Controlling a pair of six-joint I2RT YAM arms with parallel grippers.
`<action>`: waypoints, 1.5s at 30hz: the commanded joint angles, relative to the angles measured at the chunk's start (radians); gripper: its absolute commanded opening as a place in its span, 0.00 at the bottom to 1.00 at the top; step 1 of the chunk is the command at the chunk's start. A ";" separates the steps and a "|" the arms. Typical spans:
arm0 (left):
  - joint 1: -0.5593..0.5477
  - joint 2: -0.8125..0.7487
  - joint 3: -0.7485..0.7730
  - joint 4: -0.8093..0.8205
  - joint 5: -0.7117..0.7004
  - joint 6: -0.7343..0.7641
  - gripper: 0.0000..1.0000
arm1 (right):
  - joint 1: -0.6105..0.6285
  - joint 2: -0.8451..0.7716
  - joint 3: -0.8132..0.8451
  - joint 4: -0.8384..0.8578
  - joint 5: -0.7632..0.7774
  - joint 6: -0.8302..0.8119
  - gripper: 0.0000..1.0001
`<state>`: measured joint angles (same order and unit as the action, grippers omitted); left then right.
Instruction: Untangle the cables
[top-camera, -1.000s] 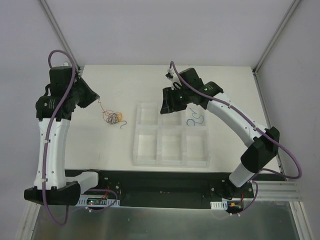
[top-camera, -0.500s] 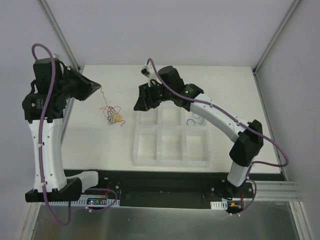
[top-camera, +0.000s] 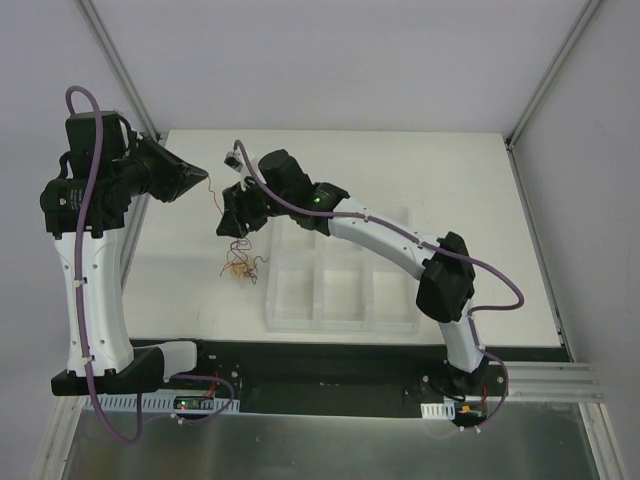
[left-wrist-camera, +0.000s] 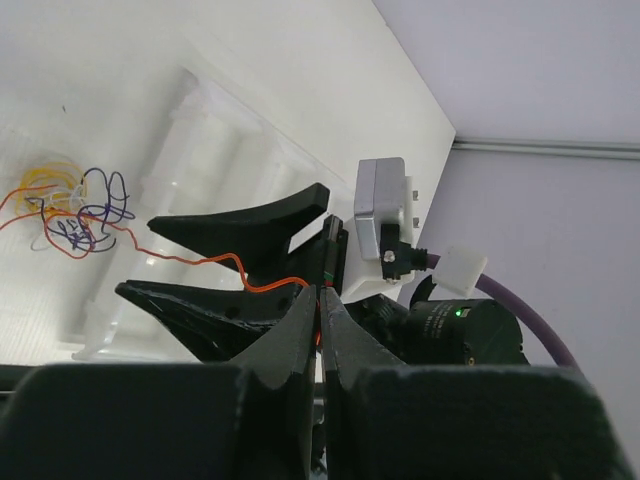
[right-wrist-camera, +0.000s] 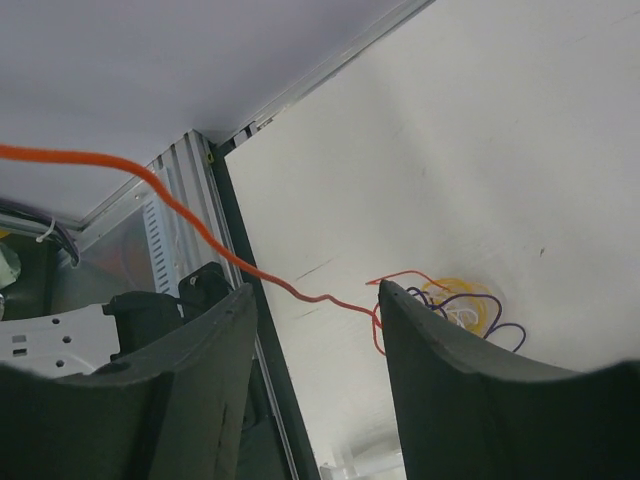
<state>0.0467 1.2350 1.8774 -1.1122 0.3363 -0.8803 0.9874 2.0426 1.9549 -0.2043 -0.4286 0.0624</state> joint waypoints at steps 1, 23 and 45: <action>0.002 -0.006 0.040 -0.028 0.029 0.004 0.00 | 0.010 0.001 0.052 0.054 0.076 0.005 0.53; -0.001 -0.325 -0.644 0.190 -0.204 0.239 0.77 | -0.138 0.016 0.124 0.083 -0.240 0.833 0.00; 0.022 0.214 -0.893 0.525 -0.062 0.290 0.75 | -0.161 -0.053 0.327 0.200 -0.294 1.103 0.00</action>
<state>0.0479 1.3418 0.9142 -0.6224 0.3267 -0.6331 0.8356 2.0808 2.1506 -0.0715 -0.6899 1.0943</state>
